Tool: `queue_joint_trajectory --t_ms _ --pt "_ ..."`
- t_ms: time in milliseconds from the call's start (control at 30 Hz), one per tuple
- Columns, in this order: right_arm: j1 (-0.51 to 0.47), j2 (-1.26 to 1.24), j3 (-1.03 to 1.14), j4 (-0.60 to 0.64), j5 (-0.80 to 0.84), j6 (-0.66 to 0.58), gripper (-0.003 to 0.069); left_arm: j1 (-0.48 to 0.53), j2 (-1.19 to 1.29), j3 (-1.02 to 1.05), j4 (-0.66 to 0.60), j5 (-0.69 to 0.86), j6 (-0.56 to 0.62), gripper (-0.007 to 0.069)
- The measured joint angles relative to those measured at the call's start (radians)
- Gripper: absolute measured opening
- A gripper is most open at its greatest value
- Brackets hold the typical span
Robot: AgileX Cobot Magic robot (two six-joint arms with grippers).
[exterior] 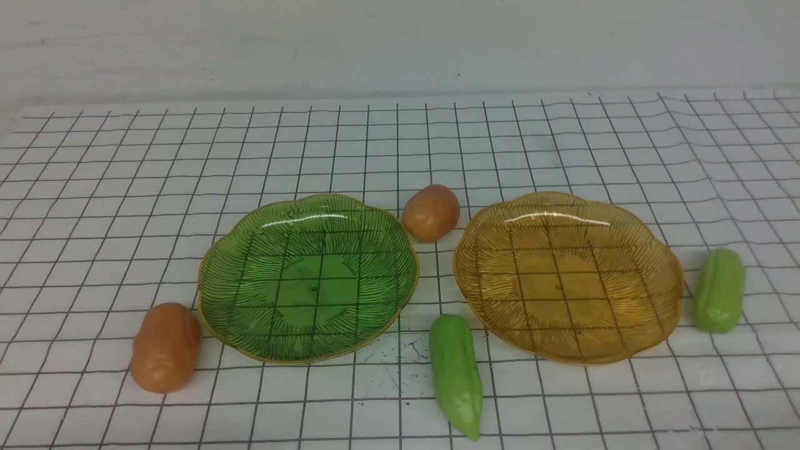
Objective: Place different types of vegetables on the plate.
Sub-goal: 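Put the potatoes from the left side into the left plate with the left gripper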
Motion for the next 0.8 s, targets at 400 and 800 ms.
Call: queue_joint_trajectory --t_ms 400,800 --pt "0.000 0.000 0.000 0.000 0.000 0.000 -0.0015 0.000 0.000 0.000 0.001 0.000 0.000 -0.0008" --pt "0.000 0.000 0.000 0.000 0.001 0.000 -0.0015 0.000 0.000 0.000 0.087 -0.001 0.001 -0.0008"
